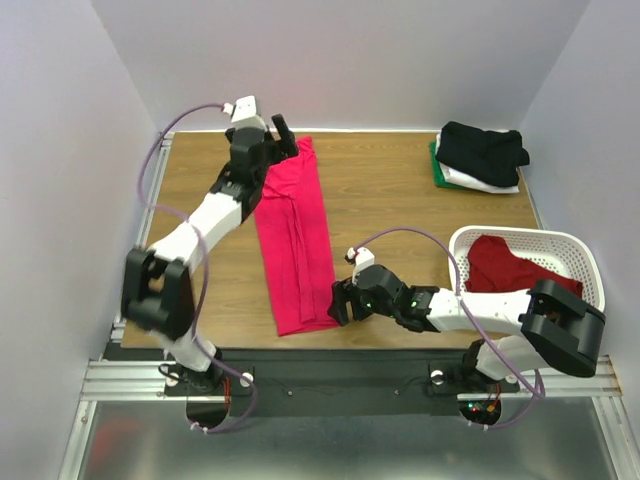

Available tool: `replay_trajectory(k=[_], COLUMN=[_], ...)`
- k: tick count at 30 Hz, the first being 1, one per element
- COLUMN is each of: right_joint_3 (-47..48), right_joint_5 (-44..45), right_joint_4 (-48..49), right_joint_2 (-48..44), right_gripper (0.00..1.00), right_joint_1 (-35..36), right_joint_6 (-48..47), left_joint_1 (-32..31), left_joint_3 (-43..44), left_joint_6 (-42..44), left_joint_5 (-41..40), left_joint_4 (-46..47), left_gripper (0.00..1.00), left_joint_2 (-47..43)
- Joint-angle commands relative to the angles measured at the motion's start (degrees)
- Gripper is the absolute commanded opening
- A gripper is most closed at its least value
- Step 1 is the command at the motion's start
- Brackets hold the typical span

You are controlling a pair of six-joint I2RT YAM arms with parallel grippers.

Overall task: Fold and stack the t-shirts
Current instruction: Fold the tshirt

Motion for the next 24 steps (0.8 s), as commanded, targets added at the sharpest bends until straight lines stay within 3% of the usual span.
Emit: replay_trajectory(k=[1,5,11,14,18,24], right_joint_3=[-0.6,0.2,1.0,1.4,2.4,3.4], right_joint_5=[4.1,3.0,1.9,1.3,2.1,3.2], right_joint_4=[-1.6,-1.7,-1.3,-0.7,-0.6,-0.9], right_joint_2=[0.0,1.9,3.9,6.1,8.0,9.9], right_gripper=[0.80,0.80,0.79,0.78,0.77,0.71], right_joint_1=[0.4,0.4,0.7,1.6,3.1,4.5], right_joint_6=[-1.0,-0.3,-0.3,-0.2,0.7,2.4], left_joint_1=[-5.5,-11.3,-18.4,-22.0,-22.3,-24.6], left_joint_3=[-16.6,-31.8,-41.6,-44.8,-47.5,-53.3], left_joint_6=[-2.0,-7.7,-15.9,-19.3,-22.6,-27.6], left_joint_5=[-13.9,-24.1,-32.0,-33.9,-35.4,-31.8], left_joint_4=[7.2,3.5,-5.5,-8.4,-13.9,-15.1], left_gripper=[0.95,0.95,0.94,0.95,0.95,0.95], left_joint_2=[-15.2,-24.6,-34.1,-36.8,-40.2,-44.8])
